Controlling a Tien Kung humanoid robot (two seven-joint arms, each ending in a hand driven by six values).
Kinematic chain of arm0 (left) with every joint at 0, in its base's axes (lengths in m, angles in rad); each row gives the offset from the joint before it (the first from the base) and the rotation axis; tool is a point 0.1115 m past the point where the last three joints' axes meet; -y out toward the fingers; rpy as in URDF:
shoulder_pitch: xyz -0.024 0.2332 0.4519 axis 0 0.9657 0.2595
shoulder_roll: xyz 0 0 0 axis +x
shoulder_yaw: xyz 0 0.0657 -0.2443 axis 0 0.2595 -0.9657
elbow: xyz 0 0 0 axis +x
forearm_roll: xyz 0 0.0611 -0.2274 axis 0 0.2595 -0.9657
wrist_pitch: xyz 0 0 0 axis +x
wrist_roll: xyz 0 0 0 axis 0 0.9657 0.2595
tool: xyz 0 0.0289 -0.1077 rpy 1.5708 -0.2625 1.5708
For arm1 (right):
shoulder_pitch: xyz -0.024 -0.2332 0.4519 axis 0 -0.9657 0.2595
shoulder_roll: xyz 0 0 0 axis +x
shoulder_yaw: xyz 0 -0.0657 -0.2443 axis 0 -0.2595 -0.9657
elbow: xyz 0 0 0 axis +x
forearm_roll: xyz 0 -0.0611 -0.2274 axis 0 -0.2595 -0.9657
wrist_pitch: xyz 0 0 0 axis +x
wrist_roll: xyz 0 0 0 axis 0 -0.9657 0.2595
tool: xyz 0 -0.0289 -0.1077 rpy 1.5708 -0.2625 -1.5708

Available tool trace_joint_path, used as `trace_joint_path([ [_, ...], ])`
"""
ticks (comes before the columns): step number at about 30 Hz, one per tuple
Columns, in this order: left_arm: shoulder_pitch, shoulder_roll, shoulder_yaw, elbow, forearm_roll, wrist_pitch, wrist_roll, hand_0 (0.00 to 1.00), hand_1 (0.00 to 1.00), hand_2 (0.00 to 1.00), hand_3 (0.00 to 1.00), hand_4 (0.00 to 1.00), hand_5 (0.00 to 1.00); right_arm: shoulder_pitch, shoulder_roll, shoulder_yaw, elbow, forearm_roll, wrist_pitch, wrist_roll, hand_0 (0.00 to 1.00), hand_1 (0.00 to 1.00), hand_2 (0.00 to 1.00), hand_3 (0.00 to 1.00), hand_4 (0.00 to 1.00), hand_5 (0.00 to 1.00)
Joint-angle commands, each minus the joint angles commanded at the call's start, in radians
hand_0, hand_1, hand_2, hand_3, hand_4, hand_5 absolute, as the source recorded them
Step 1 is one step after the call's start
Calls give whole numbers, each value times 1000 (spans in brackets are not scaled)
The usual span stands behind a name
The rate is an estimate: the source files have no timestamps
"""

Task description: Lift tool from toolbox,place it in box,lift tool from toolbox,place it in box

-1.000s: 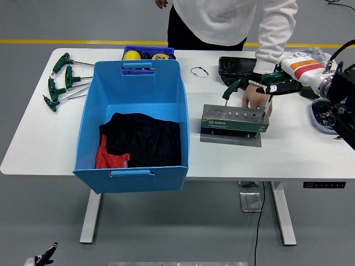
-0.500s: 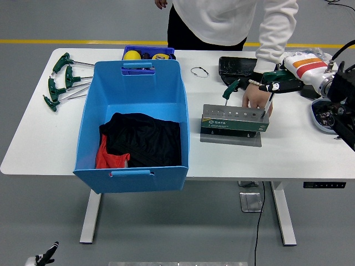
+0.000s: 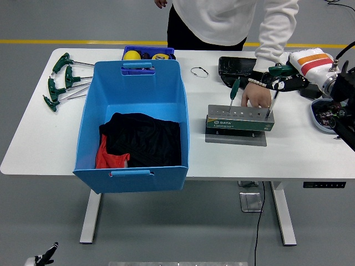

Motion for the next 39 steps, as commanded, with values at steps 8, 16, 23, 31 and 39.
trace_joint_path([
  [8, 6, 3, -6, 1, 12, -1, 2, 767, 703, 738, 717, 765, 706, 7, -34, 18, 61, 6, 4, -9, 2, 2, 2, 2, 998, 734],
  [16, 6, 8, -6, 3, 19, 0, 1, 764, 699, 737, 719, 765, 707, 12, -72, 43, 141, 35, 22, -32, 2, 2, 2, 2, 975, 640],
  [23, 8, 12, -19, 7, 38, -1, 3, 766, 698, 737, 716, 763, 708, 21, -110, 72, 224, 49, 33, -47, 2, 2, 2, 2, 862, 581],
  [31, 14, 17, -31, 13, 52, 2, 5, 763, 689, 737, 716, 763, 707, 32, -152, 107, 309, 41, 42, -55, 2, 2, 2, 2, 854, 578],
  [39, 21, 19, -32, 14, 51, 3, 6, 763, 688, 737, 716, 763, 708, 34, -192, 160, 407, 28, 44, -60, 2, 2, 2, 2, 845, 580],
])
